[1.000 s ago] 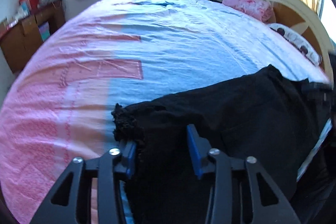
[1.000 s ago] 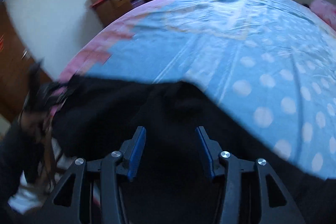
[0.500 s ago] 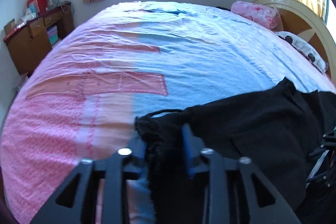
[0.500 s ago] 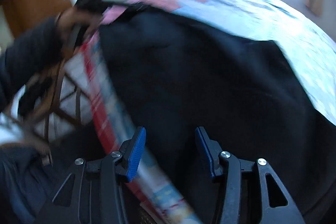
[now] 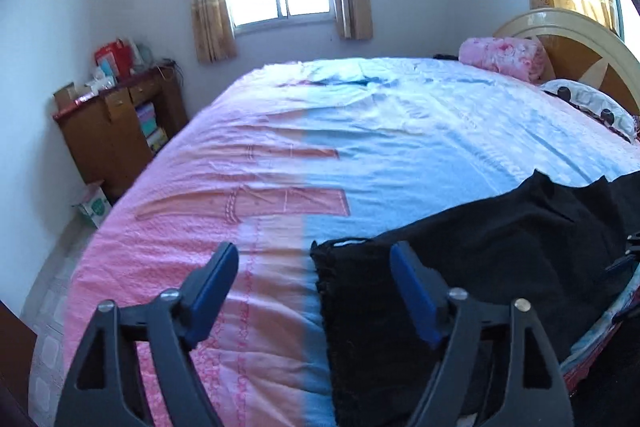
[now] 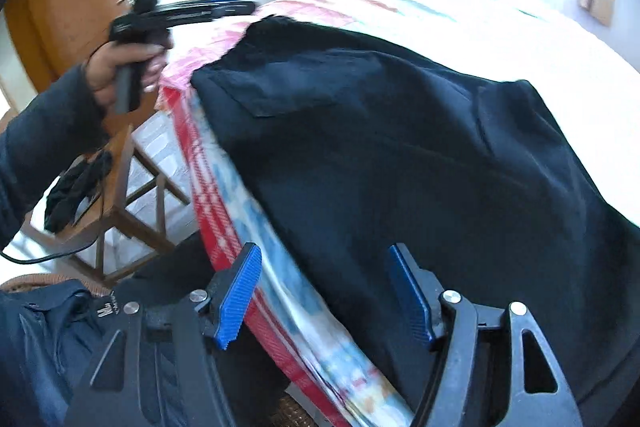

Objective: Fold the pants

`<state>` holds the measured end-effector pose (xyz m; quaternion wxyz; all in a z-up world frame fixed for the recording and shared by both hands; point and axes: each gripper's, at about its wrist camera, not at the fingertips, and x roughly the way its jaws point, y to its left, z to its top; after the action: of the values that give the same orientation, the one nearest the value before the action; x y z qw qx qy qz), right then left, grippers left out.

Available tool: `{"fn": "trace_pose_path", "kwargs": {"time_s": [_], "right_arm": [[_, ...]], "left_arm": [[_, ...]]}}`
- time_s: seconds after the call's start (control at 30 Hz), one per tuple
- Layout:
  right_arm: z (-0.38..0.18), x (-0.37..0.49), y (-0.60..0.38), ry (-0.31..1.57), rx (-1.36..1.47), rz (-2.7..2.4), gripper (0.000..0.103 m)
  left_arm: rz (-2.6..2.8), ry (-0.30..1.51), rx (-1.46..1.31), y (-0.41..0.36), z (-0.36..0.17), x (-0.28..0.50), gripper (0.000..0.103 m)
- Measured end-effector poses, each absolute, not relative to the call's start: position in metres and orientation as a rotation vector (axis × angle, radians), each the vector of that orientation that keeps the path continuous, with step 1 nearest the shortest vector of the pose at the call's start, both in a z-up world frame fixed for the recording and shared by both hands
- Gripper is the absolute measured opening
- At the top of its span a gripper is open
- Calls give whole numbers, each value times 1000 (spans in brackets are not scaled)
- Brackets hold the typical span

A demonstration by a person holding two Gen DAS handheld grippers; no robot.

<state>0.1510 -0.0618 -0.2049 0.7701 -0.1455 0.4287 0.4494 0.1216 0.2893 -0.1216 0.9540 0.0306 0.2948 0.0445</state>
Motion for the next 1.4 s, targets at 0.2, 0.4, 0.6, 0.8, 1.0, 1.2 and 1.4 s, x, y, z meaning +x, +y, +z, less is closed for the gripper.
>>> {"fn": "trace_pose_path", "kwargs": {"time_s": [0.2, 0.4, 0.6, 0.8, 1.0, 1.2, 1.4], "right_arm": [[-176, 165, -173, 874, -95, 709, 67], [-135, 156, -376, 754, 340, 201, 67], [-114, 107, -527, 645, 618, -197, 67], [-126, 127, -552, 675, 723, -167, 67], [-141, 152, -563, 668, 735, -198, 19], [-70, 133, -536, 446, 537, 6, 14], [-142, 115, -589, 676, 698, -205, 16]], "left_arm": [[-180, 603, 119, 194, -111, 130, 82], [-571, 643, 161, 49, -133, 162, 82], [-804, 699, 152, -51, -154, 179, 82], [-845, 743, 205, -101, -168, 177, 82], [-840, 810, 224, -106, -191, 177, 84], [-854, 811, 227, -103, -190, 175, 87], [-870, 814, 239, -104, -191, 173, 92]]}}
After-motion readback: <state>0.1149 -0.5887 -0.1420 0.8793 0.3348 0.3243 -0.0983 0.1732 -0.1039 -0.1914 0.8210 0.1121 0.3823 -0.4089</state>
